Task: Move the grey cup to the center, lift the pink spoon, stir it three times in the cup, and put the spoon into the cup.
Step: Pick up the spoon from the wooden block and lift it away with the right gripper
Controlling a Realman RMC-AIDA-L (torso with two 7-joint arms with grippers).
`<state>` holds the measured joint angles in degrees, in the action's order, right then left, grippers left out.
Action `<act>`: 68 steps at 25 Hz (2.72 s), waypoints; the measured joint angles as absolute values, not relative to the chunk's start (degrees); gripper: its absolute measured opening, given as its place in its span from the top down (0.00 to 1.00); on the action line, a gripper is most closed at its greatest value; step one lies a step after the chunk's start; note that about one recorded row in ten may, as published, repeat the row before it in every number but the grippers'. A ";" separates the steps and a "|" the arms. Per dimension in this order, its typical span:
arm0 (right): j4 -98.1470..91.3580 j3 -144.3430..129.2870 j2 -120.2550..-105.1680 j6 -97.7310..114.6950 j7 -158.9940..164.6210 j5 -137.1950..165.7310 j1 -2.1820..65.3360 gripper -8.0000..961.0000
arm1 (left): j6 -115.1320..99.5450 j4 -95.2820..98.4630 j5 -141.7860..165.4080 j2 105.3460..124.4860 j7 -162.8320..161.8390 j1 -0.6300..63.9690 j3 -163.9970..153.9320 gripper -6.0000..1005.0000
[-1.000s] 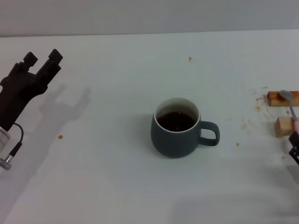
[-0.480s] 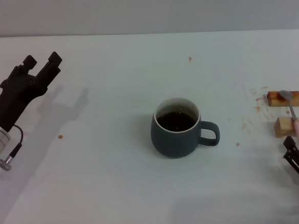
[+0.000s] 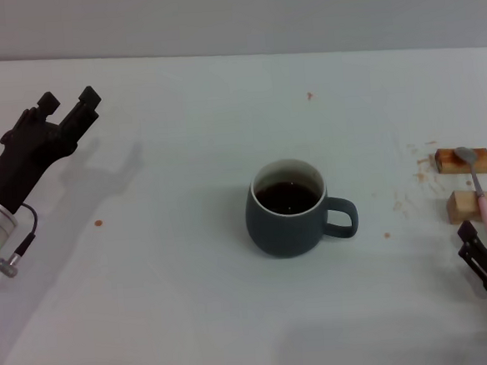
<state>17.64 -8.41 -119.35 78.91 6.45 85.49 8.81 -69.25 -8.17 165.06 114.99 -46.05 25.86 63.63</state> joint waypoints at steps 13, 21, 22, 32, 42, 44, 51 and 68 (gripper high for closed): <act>17.29 -7.86 -119.35 78.11 8.71 85.16 8.92 0.15 | -68.81 -8.17 164.96 114.96 -46.05 25.93 63.65 0.17; 17.32 -7.64 -119.35 78.36 8.75 85.16 8.64 0.16 | -68.74 -8.17 164.86 114.97 -46.05 25.93 63.72 0.17; 17.32 -7.60 -119.36 78.50 8.75 85.16 8.55 0.16 | -68.73 -8.17 164.86 114.99 -46.05 25.93 63.72 0.17; 17.66 -7.38 -119.32 79.02 8.90 85.16 8.48 0.16 | -68.73 -8.17 164.80 115.13 -46.26 25.78 63.72 0.17; 17.67 -7.67 -119.26 79.02 9.05 85.30 8.68 0.24 | -68.73 -8.17 164.82 115.39 -46.49 25.93 63.72 0.17; 17.63 -7.86 -119.26 79.02 9.05 85.49 8.70 0.26 | -68.74 -8.17 164.84 115.40 -46.49 25.93 63.72 0.17; 17.40 -8.16 -119.21 79.19 9.05 85.78 8.71 0.32 | -68.86 -8.39 164.88 115.49 -46.55 25.61 63.72 0.17; 17.26 -8.10 -119.18 76.97 9.48 85.55 9.62 0.64 | -69.09 -8.52 164.71 115.58 -46.67 25.13 63.72 0.17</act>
<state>17.26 -8.10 -119.18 76.97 9.48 85.55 9.62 -69.09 -8.52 164.71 115.58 -46.67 25.13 63.72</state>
